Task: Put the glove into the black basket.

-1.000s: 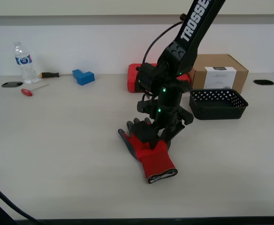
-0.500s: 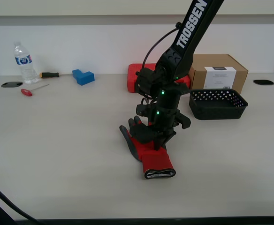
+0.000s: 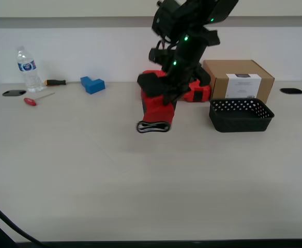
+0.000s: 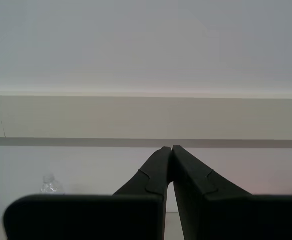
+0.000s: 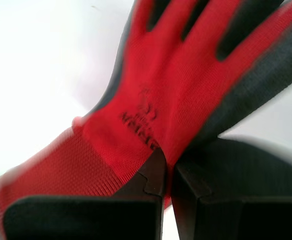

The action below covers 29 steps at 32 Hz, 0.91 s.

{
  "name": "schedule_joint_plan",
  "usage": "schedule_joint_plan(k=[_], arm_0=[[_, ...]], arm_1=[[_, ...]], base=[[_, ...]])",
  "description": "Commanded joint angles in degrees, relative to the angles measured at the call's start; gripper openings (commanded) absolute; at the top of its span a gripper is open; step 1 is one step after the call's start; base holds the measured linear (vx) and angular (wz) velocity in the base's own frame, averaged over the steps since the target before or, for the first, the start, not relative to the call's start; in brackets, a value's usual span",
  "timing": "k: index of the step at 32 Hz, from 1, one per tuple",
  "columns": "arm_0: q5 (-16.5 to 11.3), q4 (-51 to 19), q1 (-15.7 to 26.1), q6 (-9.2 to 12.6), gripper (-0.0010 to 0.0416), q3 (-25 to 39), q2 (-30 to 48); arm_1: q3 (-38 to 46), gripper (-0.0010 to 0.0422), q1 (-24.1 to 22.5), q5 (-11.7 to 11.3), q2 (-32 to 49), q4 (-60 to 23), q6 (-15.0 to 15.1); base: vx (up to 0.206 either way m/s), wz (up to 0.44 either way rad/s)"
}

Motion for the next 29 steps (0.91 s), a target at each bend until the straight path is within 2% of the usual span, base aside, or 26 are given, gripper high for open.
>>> schedule_joint_plan(k=[1, 7, 8, 11, 13, 16, 18, 19, 22, 23, 24, 29], arm_0=[[2.62, 2.93, -3.17, 0.79, -0.0002, -2.89, -5.73], [4.22, 7.91, -10.67, 2.47, -0.0002, -10.21, -14.05], [4.24, 10.86, -15.32, 3.89, -0.0001, -14.12, -16.79], [4.28, 14.32, -21.14, 5.99, -0.0002, -18.62, -18.82], [4.26, 17.79, -26.75, 6.45, -0.0002, -21.94, -18.95], [4.2, 22.4, -30.77, 6.56, -0.0002, -24.48, -18.69], [4.13, 22.86, -31.67, 6.43, -0.0002, -24.09, -16.85], [3.13, 22.86, -32.22, 6.21, -0.0002, -23.28, -15.26], [0.92, 22.8, -32.35, 5.57, -0.0001, -16.81, -5.31], [0.92, 22.77, -32.35, 5.53, -0.0001, -16.06, -4.26], [0.74, 22.77, -32.35, 5.44, -0.0001, -13.0, -0.11], [-0.85, 22.05, -32.35, 5.03, -0.0001, -7.56, 6.86]], arm_1=[[-0.04, 0.0, 0.0, -0.04, 0.02, 0.39, 0.02], [0.04, 0.0, 0.0, -0.04, 0.02, 0.37, 0.0], [0.0, 0.0, 0.0, -0.04, 0.02, 0.35, 0.0], [0.13, 0.0, 0.0, -0.13, 0.02, 0.44, 0.0], [0.02, 0.0, 0.0, -0.11, 0.02, 0.44, 0.02], [0.07, 0.0, 0.0, -0.17, 0.02, 0.42, 0.0], [0.04, 0.0, 0.0, -0.17, 0.02, 0.44, 0.0], [0.02, 0.0, -0.02, -0.15, 0.02, 0.42, 0.0], [0.02, 0.0, 0.0, -0.09, 0.02, 0.39, 0.02], [0.02, 0.0, 0.0, -0.09, 0.02, 0.39, 0.02], [0.17, 0.0, -0.04, 0.02, 0.07, 0.31, 0.0], [0.13, 0.0, 0.0, -0.09, 0.04, 0.37, 0.0]], base=[[0.0, 0.0], [0.0, 0.0], [0.0, 0.0], [0.0, 0.0], [0.0, 0.0], [0.0, 0.0], [0.0, 0.0], [0.0, 0.0], [0.0, 0.0], [0.0, 0.0], [0.0, 0.0], [-0.003, -0.005]])
